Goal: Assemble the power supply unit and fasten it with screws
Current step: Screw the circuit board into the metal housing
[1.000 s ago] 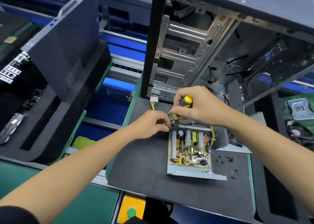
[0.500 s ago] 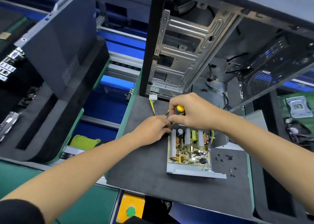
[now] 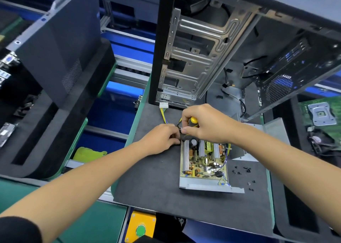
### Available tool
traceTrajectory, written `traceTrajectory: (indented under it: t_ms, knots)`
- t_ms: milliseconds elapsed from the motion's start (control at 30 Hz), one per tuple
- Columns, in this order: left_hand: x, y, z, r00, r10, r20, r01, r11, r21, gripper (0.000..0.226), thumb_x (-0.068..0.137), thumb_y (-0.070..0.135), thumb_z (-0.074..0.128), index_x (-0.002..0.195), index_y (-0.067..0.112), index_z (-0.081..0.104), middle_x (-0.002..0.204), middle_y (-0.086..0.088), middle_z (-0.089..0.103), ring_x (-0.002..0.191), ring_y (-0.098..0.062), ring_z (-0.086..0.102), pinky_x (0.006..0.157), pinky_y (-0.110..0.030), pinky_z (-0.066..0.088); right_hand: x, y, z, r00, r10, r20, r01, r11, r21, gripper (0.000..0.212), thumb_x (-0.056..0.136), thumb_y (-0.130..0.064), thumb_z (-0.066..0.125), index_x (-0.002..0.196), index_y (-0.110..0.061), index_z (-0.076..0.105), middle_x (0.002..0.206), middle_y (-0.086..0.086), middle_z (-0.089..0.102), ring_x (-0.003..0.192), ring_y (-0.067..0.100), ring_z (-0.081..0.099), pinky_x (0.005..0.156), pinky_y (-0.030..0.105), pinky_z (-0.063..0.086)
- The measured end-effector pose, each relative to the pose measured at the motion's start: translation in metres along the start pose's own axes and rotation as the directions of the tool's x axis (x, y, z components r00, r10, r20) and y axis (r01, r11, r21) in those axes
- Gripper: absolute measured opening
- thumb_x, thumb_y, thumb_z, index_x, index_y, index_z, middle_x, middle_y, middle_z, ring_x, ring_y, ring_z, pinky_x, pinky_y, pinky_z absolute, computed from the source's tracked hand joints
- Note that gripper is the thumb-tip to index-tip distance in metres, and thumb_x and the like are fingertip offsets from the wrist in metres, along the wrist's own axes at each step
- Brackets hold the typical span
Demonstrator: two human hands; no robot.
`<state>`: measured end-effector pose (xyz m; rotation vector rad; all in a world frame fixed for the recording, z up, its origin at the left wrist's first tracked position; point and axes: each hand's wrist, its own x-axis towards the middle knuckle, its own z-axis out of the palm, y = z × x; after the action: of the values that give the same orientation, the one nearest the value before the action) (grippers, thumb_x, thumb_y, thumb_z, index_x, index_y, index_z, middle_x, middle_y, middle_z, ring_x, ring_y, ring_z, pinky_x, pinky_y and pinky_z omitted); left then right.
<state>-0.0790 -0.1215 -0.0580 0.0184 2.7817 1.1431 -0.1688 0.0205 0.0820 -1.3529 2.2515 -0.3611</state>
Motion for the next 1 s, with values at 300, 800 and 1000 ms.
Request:
traceTrajectory:
  t_ms: [300, 800, 1000]
  knots:
    - [0.004, -0.001, 0.004, 1.0, -0.024, 0.01, 0.024, 0.999, -0.039, 0.008, 0.085, 0.023, 0.071, 0.083, 0.022, 0.063, 0.073, 0.016, 0.051, 0.065, 0.005, 0.05, 0.058, -0.011, 0.031, -0.001, 0.004, 0.006, 1.0, 0.019, 0.022, -0.019, 1.0, -0.019, 0.013, 0.088, -0.031, 0.068, 0.08, -0.023, 0.06, 0.079, -0.009, 0.061, 0.07, 0.001, 0.049, 0.061, 0.027, 0.037]
    - [0.004, -0.006, 0.009, 0.998, -0.061, 0.03, 0.063, 0.995, -0.073, 0.02, 0.081, 0.027, 0.076, 0.082, 0.03, 0.056, 0.074, 0.016, 0.05, 0.064, 0.002, 0.048, 0.058, -0.011, 0.032, -0.005, 0.006, 0.007, 1.0, 0.006, -0.003, -0.006, 1.0, 0.004, 0.014, 0.088, -0.03, 0.067, 0.079, -0.024, 0.058, 0.075, -0.014, 0.056, 0.067, -0.003, 0.046, 0.057, 0.015, 0.03]
    - [0.005, -0.005, 0.011, 0.997, -0.081, 0.019, 0.082, 0.994, -0.067, 0.016, 0.084, 0.029, 0.073, 0.083, 0.028, 0.057, 0.074, 0.014, 0.051, 0.065, 0.0, 0.047, 0.059, -0.018, 0.032, -0.005, 0.005, 0.006, 1.0, 0.012, -0.002, -0.012, 1.0, 0.012, 0.014, 0.089, -0.029, 0.067, 0.079, -0.023, 0.058, 0.073, -0.014, 0.054, 0.066, -0.006, 0.047, 0.055, 0.014, 0.029]
